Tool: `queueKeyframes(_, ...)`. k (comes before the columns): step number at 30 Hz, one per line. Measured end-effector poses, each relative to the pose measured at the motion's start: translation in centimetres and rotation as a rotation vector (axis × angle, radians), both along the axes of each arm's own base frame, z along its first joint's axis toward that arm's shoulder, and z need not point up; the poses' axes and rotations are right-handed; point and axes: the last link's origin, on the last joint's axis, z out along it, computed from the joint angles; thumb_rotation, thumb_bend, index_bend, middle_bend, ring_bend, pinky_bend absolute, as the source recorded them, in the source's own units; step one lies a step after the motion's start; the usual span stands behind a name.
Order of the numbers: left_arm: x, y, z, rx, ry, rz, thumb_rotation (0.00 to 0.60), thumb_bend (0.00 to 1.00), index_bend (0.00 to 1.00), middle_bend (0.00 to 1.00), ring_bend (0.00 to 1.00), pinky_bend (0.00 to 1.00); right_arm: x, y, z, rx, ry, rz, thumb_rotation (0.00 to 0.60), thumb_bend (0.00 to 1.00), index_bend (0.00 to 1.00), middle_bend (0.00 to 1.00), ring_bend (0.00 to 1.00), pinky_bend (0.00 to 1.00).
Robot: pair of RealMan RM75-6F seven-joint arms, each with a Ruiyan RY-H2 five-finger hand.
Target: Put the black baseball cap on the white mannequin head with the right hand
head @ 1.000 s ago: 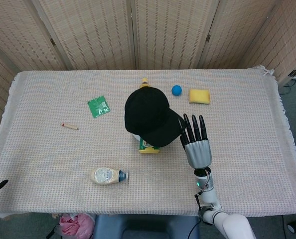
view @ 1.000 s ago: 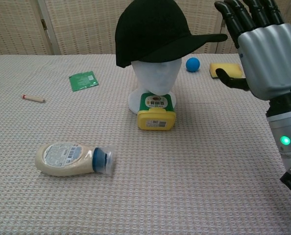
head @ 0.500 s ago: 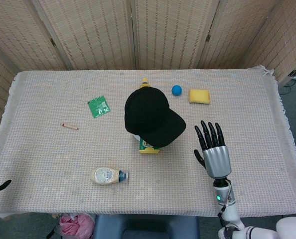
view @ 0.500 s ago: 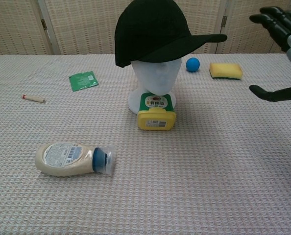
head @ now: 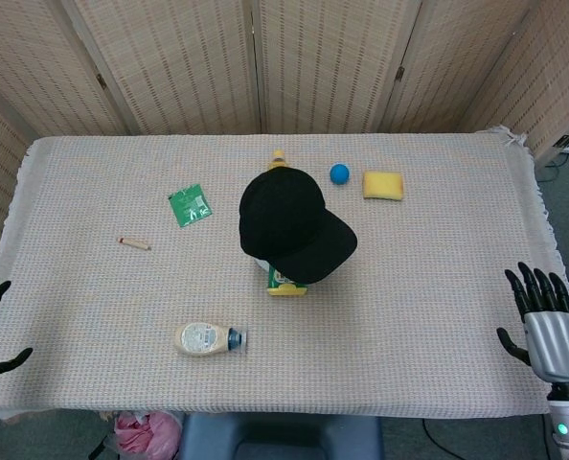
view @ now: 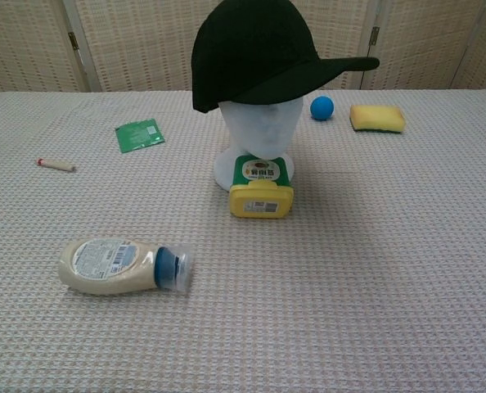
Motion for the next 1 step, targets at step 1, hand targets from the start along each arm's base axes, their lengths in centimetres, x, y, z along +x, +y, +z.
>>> queueKeyframes(1,0.13,-0.02,-0.23,0.0,0.007,-0.003,0.6,0.16,0.0,0.0,0.0,0.14,-0.2,0.22,0.14,0.013,-0.001,-0.003,0.6,0.22,0.0,0.0,0.0,0.0)
